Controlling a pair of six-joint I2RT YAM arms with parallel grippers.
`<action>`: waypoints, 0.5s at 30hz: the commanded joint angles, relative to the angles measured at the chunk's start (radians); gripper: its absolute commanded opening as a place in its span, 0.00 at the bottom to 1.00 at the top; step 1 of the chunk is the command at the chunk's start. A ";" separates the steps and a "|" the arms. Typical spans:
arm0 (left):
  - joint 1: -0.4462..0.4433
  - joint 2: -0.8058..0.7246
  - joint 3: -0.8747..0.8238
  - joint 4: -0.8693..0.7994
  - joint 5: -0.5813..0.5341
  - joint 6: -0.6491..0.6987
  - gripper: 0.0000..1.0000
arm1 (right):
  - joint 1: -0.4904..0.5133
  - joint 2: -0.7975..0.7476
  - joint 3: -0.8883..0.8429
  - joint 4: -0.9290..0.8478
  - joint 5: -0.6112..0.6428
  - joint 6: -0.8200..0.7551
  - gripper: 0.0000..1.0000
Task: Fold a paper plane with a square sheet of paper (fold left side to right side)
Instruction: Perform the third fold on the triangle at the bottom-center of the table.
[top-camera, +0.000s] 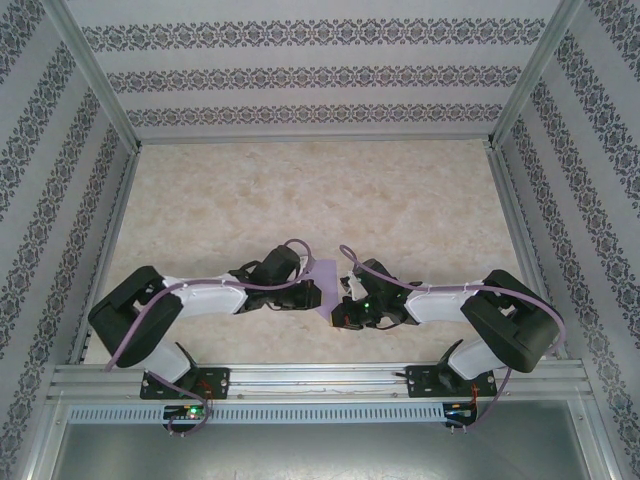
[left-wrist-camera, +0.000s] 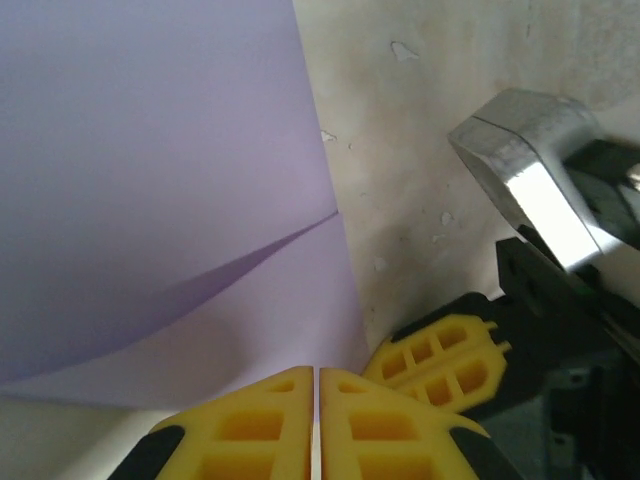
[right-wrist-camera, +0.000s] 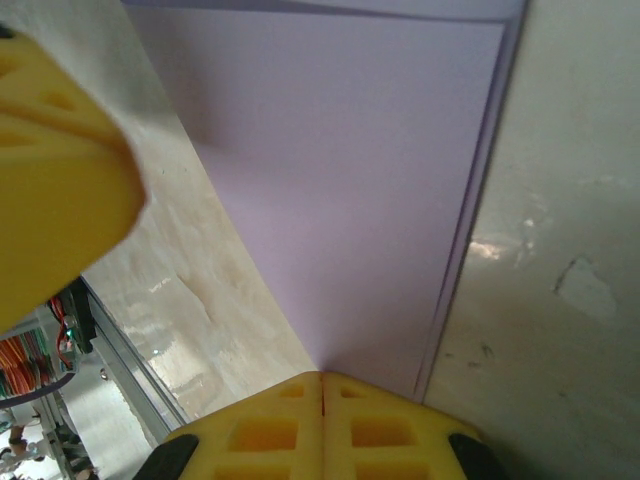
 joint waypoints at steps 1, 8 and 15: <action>-0.007 0.029 0.028 0.057 0.006 -0.016 0.10 | 0.009 0.045 -0.046 -0.139 0.101 0.005 0.00; -0.007 0.071 -0.002 0.022 -0.044 -0.015 0.09 | 0.009 0.033 -0.033 -0.140 0.091 0.004 0.00; -0.007 0.079 -0.055 -0.010 -0.094 -0.017 0.03 | 0.010 -0.011 0.019 -0.139 0.045 0.018 0.00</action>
